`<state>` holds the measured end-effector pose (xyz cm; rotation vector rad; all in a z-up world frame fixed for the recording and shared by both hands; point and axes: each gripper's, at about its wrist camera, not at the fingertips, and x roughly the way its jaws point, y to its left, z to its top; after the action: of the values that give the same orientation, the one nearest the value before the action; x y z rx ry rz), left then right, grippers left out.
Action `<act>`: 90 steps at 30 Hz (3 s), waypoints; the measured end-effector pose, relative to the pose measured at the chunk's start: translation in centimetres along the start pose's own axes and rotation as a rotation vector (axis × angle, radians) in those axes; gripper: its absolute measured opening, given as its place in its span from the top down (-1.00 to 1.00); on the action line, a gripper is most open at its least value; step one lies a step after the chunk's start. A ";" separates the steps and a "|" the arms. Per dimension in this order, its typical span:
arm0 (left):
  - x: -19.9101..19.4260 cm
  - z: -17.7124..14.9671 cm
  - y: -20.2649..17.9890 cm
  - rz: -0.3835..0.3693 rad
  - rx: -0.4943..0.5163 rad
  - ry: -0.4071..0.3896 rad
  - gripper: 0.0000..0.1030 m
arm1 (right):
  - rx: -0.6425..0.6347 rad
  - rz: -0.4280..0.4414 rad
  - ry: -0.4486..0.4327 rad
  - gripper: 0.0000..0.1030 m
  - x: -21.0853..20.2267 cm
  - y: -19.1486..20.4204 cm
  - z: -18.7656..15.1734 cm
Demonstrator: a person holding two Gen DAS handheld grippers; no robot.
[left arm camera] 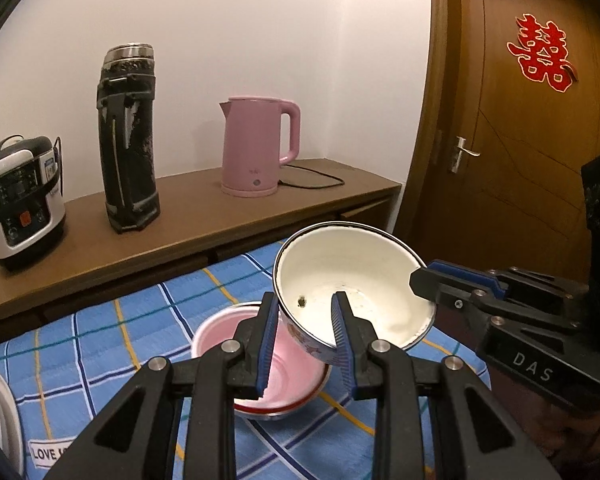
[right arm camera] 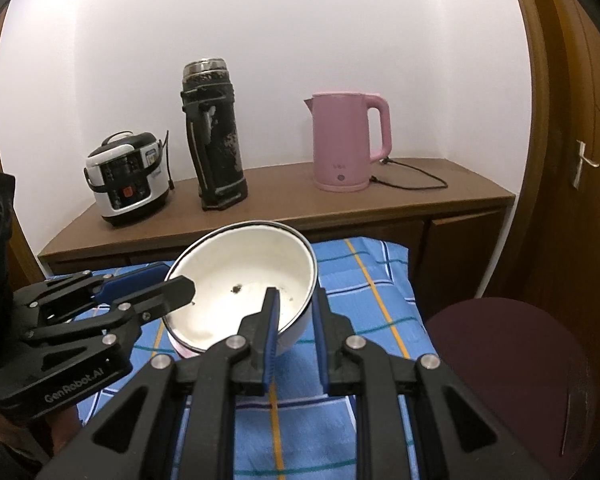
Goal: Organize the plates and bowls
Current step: 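Carry the white enamel bowl over the nested bowls with the left gripper, then lower the white enamel bowl into the pink bowl with the left gripper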
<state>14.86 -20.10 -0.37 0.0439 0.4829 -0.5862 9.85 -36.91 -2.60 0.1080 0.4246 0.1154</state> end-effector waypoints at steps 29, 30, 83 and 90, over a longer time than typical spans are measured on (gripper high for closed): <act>1.6 -0.3 4.8 0.040 -0.052 -0.001 0.42 | -0.056 0.011 0.075 0.66 5.4 2.8 0.6; 1.6 -0.3 4.9 0.039 -0.054 -0.001 0.42 | -0.056 0.012 0.079 0.66 5.5 2.8 0.5; 6.1 -2.6 7.7 0.045 -0.100 0.173 0.79 | -0.023 -0.021 0.170 0.21 8.7 1.1 -2.5; 6.1 -2.6 7.7 0.040 -0.100 0.175 0.71 | -0.022 -0.025 0.175 0.14 8.8 1.0 -2.6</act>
<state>22.30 -16.34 -6.18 0.0099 0.6792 -0.5209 16.67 -34.57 -8.43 0.0706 0.5987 0.1049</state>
